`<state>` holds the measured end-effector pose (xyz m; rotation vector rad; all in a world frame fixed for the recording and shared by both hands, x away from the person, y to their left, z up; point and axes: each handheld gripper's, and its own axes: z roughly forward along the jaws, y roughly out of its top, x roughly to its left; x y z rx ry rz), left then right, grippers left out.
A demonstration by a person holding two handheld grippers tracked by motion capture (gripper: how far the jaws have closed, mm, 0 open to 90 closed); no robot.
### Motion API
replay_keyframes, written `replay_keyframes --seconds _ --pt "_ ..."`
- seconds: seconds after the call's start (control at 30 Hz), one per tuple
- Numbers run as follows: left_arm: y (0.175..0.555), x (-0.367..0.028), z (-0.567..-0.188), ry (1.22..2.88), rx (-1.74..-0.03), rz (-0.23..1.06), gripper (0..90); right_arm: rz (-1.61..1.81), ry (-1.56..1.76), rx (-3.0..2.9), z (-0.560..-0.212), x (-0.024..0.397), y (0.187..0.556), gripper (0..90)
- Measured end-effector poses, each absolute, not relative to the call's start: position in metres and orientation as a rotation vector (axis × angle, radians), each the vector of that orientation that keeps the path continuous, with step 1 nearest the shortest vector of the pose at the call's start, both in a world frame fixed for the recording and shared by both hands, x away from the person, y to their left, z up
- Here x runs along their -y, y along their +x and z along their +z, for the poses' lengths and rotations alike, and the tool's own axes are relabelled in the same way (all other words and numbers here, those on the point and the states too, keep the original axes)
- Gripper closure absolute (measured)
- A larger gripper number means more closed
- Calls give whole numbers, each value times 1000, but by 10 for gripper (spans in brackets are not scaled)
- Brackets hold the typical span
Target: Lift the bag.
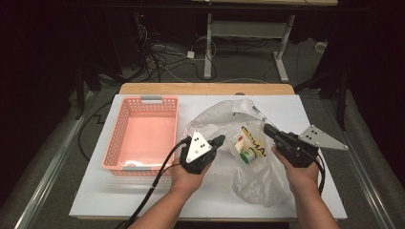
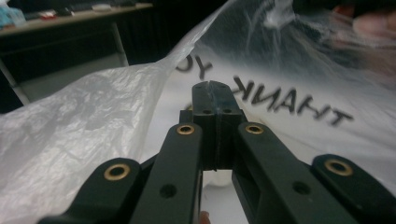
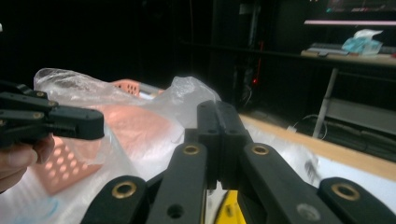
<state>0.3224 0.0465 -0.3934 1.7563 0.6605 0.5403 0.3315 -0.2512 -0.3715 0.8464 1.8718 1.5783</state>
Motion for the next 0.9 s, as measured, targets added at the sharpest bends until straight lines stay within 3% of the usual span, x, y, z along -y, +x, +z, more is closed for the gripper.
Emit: replay_keyframes --seconds 0.53,0.9 --pt "339 -47 -336 1587 -598 634 888 1662 817 -1767 -350 230 342 900" --pt "346 -39 -290 1535 -537 731 888 1676 778 -1666 -315 236 345 900"
